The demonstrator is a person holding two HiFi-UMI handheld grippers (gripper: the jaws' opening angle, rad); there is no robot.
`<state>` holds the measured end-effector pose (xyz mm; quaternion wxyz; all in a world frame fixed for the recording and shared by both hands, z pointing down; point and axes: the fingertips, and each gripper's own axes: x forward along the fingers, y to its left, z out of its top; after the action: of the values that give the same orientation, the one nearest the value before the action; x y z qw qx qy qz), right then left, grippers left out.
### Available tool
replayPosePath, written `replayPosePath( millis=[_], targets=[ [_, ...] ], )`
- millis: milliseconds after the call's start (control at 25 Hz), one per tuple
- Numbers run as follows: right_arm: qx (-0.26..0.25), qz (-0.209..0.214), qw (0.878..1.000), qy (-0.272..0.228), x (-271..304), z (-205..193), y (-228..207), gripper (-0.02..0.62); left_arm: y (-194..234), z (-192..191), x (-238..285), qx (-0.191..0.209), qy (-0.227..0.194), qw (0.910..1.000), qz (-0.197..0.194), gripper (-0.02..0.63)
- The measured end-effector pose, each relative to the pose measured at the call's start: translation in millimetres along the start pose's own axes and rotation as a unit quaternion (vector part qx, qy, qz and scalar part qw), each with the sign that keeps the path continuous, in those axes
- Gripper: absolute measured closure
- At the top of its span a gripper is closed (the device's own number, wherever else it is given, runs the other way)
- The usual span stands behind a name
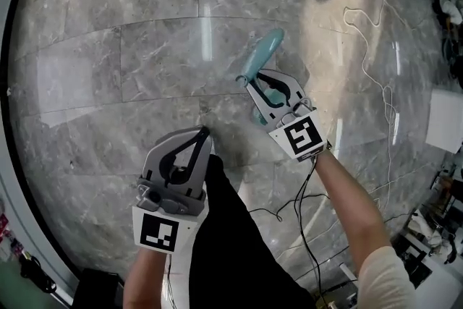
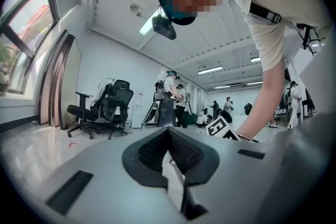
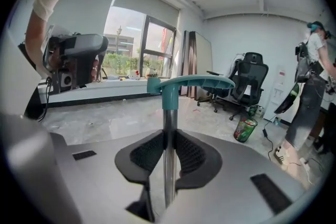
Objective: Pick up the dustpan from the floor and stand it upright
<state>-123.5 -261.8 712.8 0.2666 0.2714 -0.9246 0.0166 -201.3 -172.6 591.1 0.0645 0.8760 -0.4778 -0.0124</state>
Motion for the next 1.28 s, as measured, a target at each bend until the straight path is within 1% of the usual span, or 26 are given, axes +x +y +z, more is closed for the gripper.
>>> replayPosePath(
  millis=[40,120,200,280,400,480,560,640,760,880,920,1000,1120,1280],
  targets=[
    [0.001,-0.012,1.000,-0.016,-14.2,0.5,-3.9,0.508,-14.3,1.9,1.2,0.006,-0.002,1.0000,-0.001,0.595],
    [0.008,-0.033,0.998,-0.045,-47.1,-5.3,-11.1,0.508,-49.4,0.6,2.5,0.001,0.002,1.0000,-0.004,0.595],
    [0.019,-0.047,0.997,-0.060,-80.6,-17.3,-17.0,0.508,-85.8,-3.3,2.0,0.000,0.011,0.9998,-0.016,0.595],
    [0.024,-0.058,0.997,-0.055,-106.2,-29.0,-28.0,0.508,-113.6,-6.9,5.1,0.004,0.018,0.9995,-0.025,0.595],
    [0.031,-0.060,0.997,-0.042,-138.6,-43.9,-42.4,0.508,-157.5,-14.7,10.0,-0.013,0.029,0.9993,-0.021,0.595],
    [0.042,-0.060,0.996,-0.045,-159.0,-54.4,-47.4,0.508,-190.7,-18.8,12.0,-0.021,0.040,0.9986,-0.026,0.595],
    [0.057,-0.068,0.994,-0.055,-175.8,-62.8,-54.4,0.508,-216.0,-20.0,17.3,-0.018,0.047,0.9982,-0.032,0.595],
    [0.065,-0.069,0.993,-0.067,-184.1,-67.5,-60.5,0.508,-230.1,-21.9,23.7,-0.020,0.045,0.9986,-0.022,0.595],
    [0.067,-0.052,0.994,-0.075,-190.3,-74.5,-64.4,0.508,-245.8,-28.8,31.6,-0.029,0.036,0.9989,0.006,0.595],
    [0.075,-0.046,0.993,-0.084,-194.9,-76.4,-75.3,0.508,-255.6,-29.8,42.4,-0.023,0.023,0.9992,0.021,0.595],
    [0.077,-0.039,0.993,-0.083,-195.5,-76.9,-75.0,0.508,-258.9,-30.1,44.5,-0.026,0.020,0.9991,0.029,0.595],
    [0.075,-0.010,0.995,-0.069,-197.5,-82.0,-64.8,0.506,-268.7,-32.4,45.3,-0.031,0.022,0.9986,0.038,0.595],
    [0.066,0.020,0.997,-0.047,-205.3,-87.0,-55.6,0.505,-281.0,-28.2,47.9,-0.027,0.026,0.9986,0.038,0.595],
    [0.072,0.011,0.997,-0.041,-236.1,-83.9,-58.9,0.505,-292.4,-12.7,50.0,-0.017,0.024,0.9987,0.042,0.595]
  ],
)
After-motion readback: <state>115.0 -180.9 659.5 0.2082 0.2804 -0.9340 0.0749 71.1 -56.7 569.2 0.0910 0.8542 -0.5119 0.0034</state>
